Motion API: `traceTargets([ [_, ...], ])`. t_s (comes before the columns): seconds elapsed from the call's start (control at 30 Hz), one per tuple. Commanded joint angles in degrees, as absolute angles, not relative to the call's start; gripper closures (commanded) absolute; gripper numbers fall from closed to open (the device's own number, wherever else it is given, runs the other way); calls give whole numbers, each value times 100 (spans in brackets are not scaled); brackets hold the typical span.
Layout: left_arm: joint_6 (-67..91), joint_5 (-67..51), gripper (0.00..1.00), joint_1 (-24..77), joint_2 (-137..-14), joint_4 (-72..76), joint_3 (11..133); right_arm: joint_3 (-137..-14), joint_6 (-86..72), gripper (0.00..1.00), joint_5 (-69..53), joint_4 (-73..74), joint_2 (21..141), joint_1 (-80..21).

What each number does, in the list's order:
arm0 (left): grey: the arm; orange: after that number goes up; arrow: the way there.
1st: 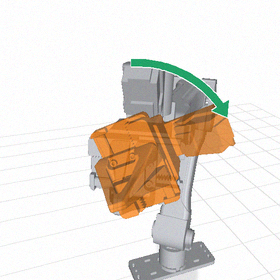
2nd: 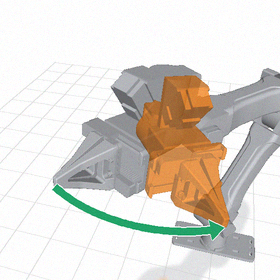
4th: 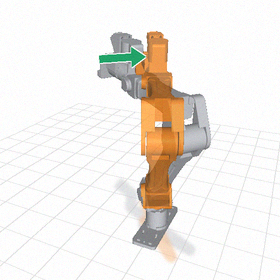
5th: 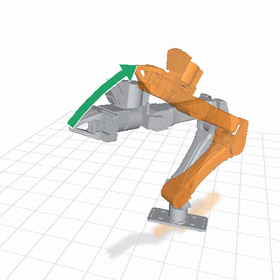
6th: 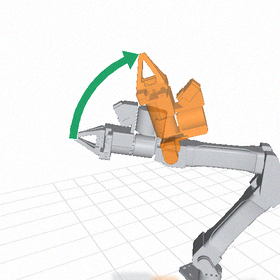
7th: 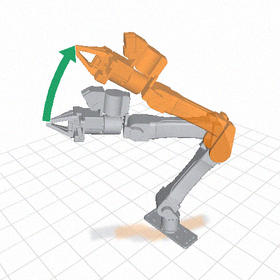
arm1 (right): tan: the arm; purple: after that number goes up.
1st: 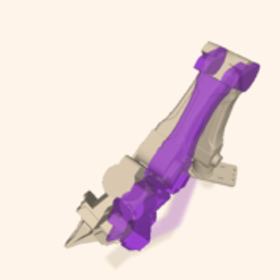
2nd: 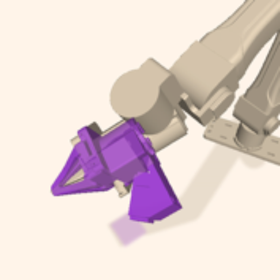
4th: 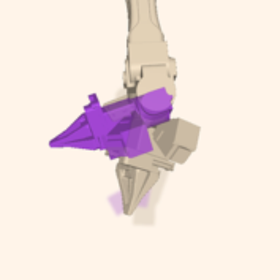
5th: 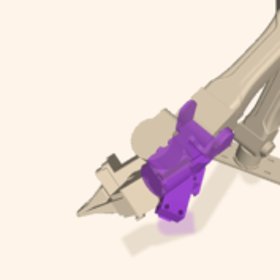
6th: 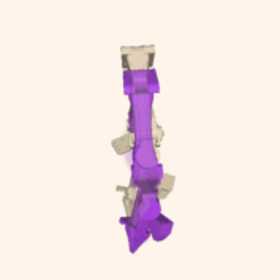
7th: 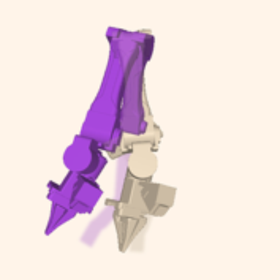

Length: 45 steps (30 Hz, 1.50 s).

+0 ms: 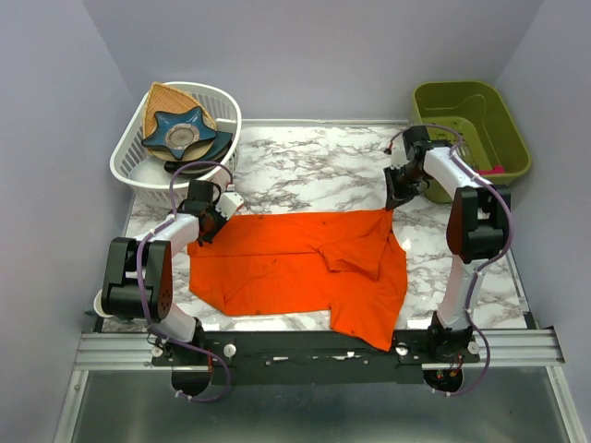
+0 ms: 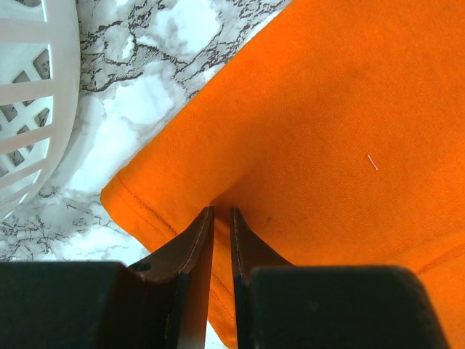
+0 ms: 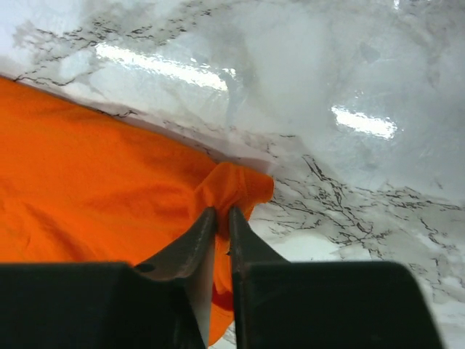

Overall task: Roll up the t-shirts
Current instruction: Fold the T-shirt at the center of the board.

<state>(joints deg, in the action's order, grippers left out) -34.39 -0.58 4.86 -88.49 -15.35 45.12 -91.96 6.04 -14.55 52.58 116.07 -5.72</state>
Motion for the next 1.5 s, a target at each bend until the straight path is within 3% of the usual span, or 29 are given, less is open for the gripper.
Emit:
traceTargets([
  [0.0, -3375, 105, 77, 413, -8851, -2039, 4298, -9193, 466, 91, -1977, 5361, 11838, -571],
  [0.07, -3384, 149, 78, 396, -8798, -2057, 4254, -9211, 440, 99, -1978, 5361, 11874, -571],
  [0.57, -3270, 352, 80, 44, -8508, -2013, 4008, -9676, 299, 99, -1248, 5001, 12128, -483],
  [0.67, -3261, 360, 80, 53, -8508, -2004, 4052, -9773, 360, 88, -1047, 4957, 12164, -483],
  [0.8, -3138, 247, 79, 53, -8420, -2091, 4183, -9984, 544, 61, -1010, 5159, 11999, -492],
  [0.93, -2901, 80, 78, 53, -8288, -2180, 4385, -9932, 755, 57, -1283, 5203, 11594, -527],
  [1.07, -2804, -167, 78, 53, -8235, -2215, 4465, -9590, 1483, 60, -1581, 5133, 11356, -746],
  [1.2, -2795, -264, 78, 53, -8227, -2224, 4465, -9080, 2205, 77, -1618, 5002, 11250, -1098],
  [1.3, -2786, -281, 78, 53, -8183, -2224, 4430, -8895, 2470, 83, -1477, 4896, 11338, -1300],
  [1.47, -2830, -255, 77, 44, -8182, -2215, 4333, -9272, 2478, 87, -1039, 4957, 11856, -1354],
])
